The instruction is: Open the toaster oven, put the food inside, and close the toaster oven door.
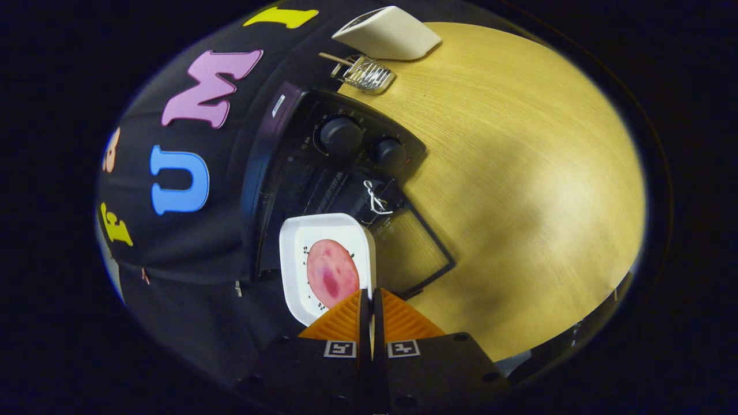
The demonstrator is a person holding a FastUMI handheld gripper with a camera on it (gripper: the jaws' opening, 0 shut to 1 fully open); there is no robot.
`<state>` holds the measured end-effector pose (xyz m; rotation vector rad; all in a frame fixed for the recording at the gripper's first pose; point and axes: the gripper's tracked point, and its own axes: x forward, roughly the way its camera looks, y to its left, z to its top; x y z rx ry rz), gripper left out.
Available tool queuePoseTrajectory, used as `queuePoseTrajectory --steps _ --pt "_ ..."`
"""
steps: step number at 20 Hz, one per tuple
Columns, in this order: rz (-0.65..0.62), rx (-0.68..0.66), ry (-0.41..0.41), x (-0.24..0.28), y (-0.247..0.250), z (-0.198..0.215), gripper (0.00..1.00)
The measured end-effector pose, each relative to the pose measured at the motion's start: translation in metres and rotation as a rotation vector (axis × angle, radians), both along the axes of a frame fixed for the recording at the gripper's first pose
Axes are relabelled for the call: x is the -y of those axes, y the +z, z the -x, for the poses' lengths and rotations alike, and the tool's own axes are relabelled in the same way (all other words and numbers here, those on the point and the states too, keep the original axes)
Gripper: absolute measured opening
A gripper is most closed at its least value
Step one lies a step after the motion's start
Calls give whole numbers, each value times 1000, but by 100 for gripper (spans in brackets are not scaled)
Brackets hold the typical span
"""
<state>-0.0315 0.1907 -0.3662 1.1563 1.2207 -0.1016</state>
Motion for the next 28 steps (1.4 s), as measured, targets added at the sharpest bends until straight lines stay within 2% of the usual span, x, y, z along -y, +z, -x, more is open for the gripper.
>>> queuePoseTrajectory --steps 4,6,10,11,16,20,24,26,27,28 --pt "4 -87 -234 -31 -17 -24 5" --pt "25 -106 -306 -42 -21 -35 5" --pt "40 -149 -525 -53 -23 -60 5" --pt "44 -167 -558 -56 -23 -63 5" --pt "68 -187 -613 -65 -27 -80 5" --pt "97 -232 -630 -64 -34 -73 5" --pt "30 -214 -687 -65 -31 -80 9" --pt "-4 -209 -693 -69 -30 -82 18" --pt "-22 -208 -696 -70 -27 -82 36" --pt "-34 -211 -696 -72 -26 -80 44"
